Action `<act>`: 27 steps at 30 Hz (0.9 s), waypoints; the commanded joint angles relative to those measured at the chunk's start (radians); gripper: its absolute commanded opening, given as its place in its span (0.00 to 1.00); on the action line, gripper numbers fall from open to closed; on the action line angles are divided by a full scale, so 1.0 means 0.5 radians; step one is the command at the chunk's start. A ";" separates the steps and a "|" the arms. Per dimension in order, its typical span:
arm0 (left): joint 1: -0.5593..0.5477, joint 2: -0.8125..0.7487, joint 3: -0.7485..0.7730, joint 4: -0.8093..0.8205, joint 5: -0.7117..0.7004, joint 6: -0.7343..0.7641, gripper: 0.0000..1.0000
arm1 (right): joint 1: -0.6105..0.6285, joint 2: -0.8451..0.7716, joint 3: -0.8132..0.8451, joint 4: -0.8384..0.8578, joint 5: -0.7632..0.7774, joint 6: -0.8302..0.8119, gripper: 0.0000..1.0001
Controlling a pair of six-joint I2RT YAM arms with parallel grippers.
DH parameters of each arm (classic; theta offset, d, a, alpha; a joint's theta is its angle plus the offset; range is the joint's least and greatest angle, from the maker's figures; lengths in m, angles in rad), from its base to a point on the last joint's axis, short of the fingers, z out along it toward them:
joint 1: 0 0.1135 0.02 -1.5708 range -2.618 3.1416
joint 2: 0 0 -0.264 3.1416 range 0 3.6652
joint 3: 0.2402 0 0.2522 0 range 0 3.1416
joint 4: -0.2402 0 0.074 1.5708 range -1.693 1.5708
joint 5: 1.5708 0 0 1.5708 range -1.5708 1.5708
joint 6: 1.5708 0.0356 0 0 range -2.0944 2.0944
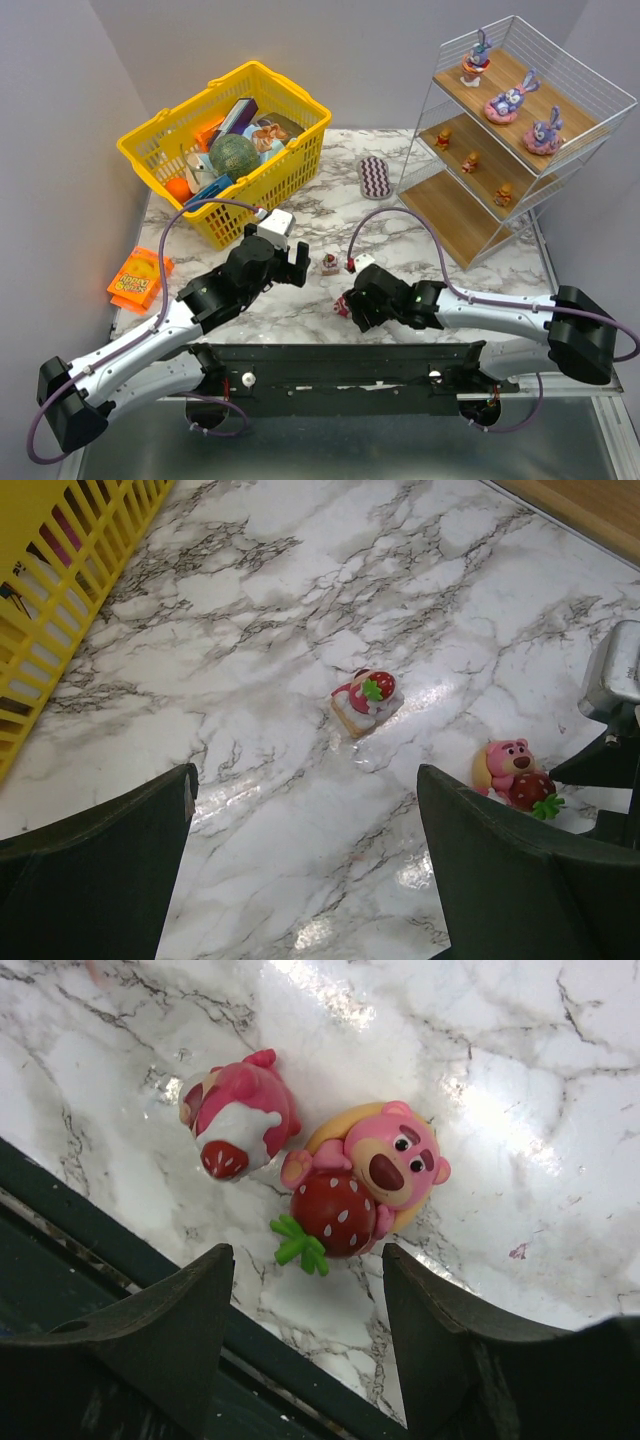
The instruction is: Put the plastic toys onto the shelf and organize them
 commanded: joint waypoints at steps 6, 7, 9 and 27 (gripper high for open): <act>0.002 -0.103 -0.001 0.026 0.005 0.107 0.99 | 0.013 0.207 0.191 0.005 0.192 -0.128 0.67; 0.002 -0.106 -0.004 0.032 0.011 0.113 0.99 | 0.013 0.235 0.200 0.008 0.198 -0.122 0.66; 0.002 -0.106 -0.005 0.035 0.015 0.119 0.99 | 0.016 0.308 0.230 0.014 0.192 -0.122 0.63; 0.011 -0.063 -0.017 0.090 0.048 0.183 0.99 | 0.016 0.379 0.485 -0.633 0.801 0.491 0.23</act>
